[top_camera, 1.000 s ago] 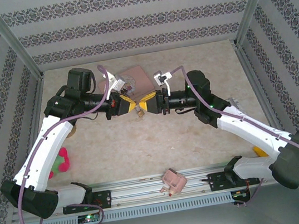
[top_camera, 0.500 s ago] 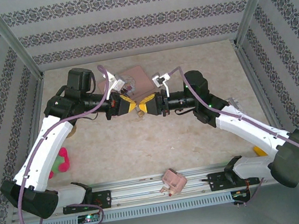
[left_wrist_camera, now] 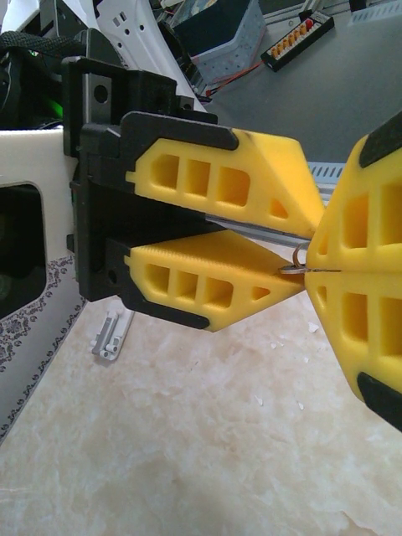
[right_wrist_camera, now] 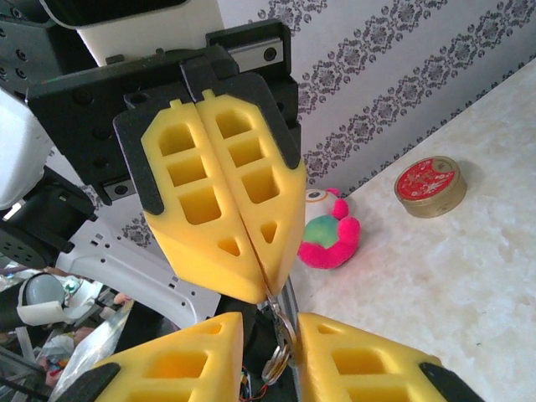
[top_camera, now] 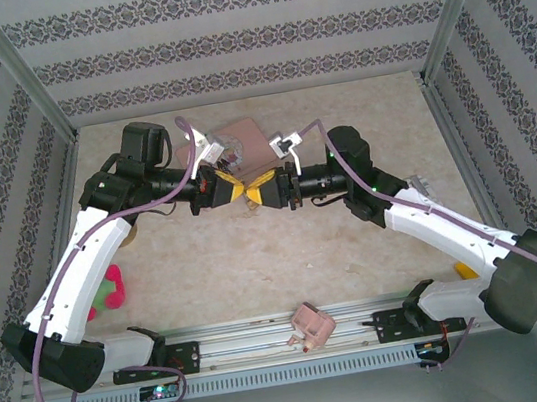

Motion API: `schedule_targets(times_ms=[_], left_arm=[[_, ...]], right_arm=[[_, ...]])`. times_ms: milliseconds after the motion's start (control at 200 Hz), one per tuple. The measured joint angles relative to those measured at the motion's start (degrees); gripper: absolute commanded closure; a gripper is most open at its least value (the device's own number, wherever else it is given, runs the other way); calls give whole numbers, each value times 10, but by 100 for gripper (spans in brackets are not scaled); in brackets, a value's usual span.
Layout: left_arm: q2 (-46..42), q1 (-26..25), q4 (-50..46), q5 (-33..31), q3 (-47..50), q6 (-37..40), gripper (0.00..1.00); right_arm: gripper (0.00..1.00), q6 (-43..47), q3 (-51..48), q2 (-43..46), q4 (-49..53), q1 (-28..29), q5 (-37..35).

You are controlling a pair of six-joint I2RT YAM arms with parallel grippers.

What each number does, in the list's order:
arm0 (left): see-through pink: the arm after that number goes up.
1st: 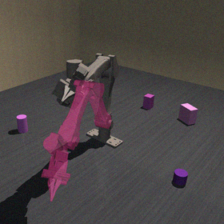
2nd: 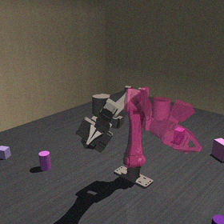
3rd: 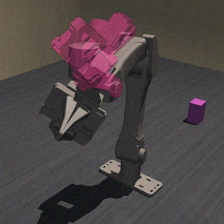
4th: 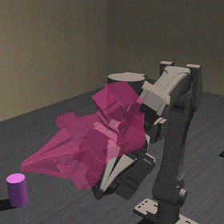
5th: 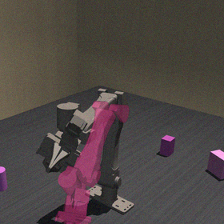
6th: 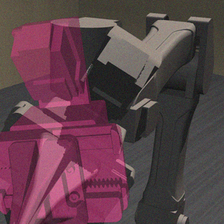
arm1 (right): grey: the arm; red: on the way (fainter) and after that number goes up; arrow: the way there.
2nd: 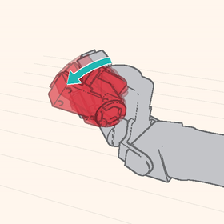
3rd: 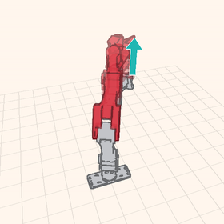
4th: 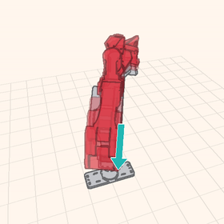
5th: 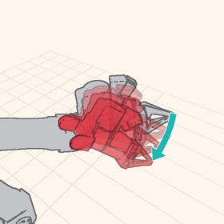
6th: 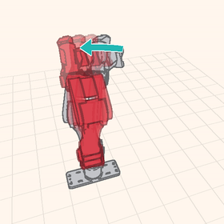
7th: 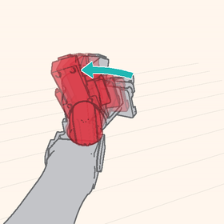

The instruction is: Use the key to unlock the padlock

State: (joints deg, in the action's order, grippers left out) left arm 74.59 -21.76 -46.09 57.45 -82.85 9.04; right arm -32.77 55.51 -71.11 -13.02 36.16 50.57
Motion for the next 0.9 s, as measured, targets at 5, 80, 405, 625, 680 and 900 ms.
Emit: schedule_targets(times_ms=[5, 80, 405, 625, 680, 900], left_arm=[[0, 0, 0, 0, 0, 0, 100], [0, 0, 0, 0, 0, 0, 100], [-2, 0, 0, 2, 3, 0, 100], [-5, 0, 3, 1, 7, -1, 100], [-5, 0, 5, 0, 8, -3, 100], [-11, -3, 35, -1, 26, -27, 78]], right_arm=[[77, 0, 0, 0, 0, 0, 0], [79, 0, 0, -2, 0, 0, 1], [86, 0, 0, -2, 2, -1, 0], [96, -1, -1, -2, 4, -5, 1], [99, -1, -2, 0, 3, -8, 1], [100, -5, -21, 13, -14, -16, 0]])
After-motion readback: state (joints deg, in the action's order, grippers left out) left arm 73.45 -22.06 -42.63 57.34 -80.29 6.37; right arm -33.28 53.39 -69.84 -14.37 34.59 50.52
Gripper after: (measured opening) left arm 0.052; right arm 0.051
